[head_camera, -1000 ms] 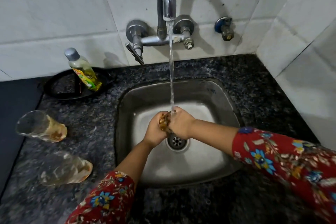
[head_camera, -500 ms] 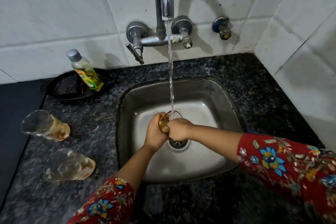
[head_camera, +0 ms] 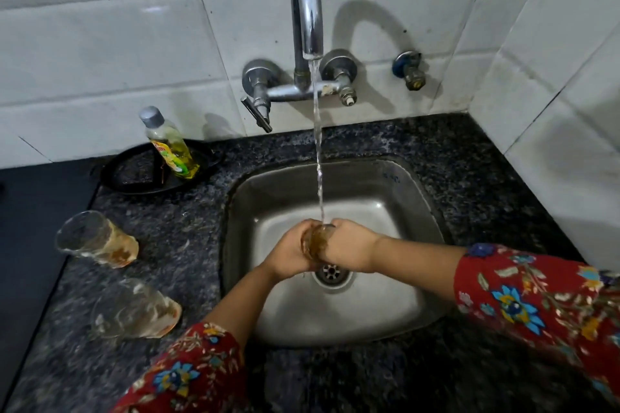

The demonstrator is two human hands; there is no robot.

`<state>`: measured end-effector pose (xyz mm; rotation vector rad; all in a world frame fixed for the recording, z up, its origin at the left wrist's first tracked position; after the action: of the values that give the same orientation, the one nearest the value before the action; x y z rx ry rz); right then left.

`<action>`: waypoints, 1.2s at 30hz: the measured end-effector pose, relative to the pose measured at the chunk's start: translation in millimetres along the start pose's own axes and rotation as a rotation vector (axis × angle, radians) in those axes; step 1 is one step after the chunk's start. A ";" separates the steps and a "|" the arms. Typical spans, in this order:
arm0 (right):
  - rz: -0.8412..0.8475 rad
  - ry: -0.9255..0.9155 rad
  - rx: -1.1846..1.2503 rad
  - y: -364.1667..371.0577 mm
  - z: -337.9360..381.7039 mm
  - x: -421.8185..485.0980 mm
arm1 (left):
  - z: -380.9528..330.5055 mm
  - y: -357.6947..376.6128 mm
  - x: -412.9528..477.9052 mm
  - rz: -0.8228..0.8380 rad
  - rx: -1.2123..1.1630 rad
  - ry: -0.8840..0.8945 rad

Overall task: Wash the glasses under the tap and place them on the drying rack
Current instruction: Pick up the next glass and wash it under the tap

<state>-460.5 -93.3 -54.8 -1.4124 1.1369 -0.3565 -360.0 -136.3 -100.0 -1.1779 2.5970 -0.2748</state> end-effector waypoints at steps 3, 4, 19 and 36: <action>0.056 0.002 -0.096 4.0 -2.0 4.7 | 1.8 1.5 0.0 -0.006 0.034 -0.018; 0.089 0.088 0.016 4.6 1.4 8.9 | 0.2 2.1 0.2 -0.075 0.086 0.005; 0.247 0.257 0.524 -1.0 0.6 11.8 | -9.3 0.1 7.4 -0.083 0.152 0.065; 0.111 0.230 0.359 -3.0 -1.5 7.6 | -16.9 -3.3 1.6 -0.057 0.216 0.024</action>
<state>-456.9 -100.8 -54.9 -1.0075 1.2589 -0.6223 -364.2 -138.7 -83.4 -1.1790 2.4811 -0.5693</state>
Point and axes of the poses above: each hand's wrist, its own x-axis towards the middle knuckle, its own y-axis out of the palm, z = x × y, the point moved 4 cm from there along x, towards the middle knuckle, and after that the axes turned 1 degree about -x, right-handed, at the moved point
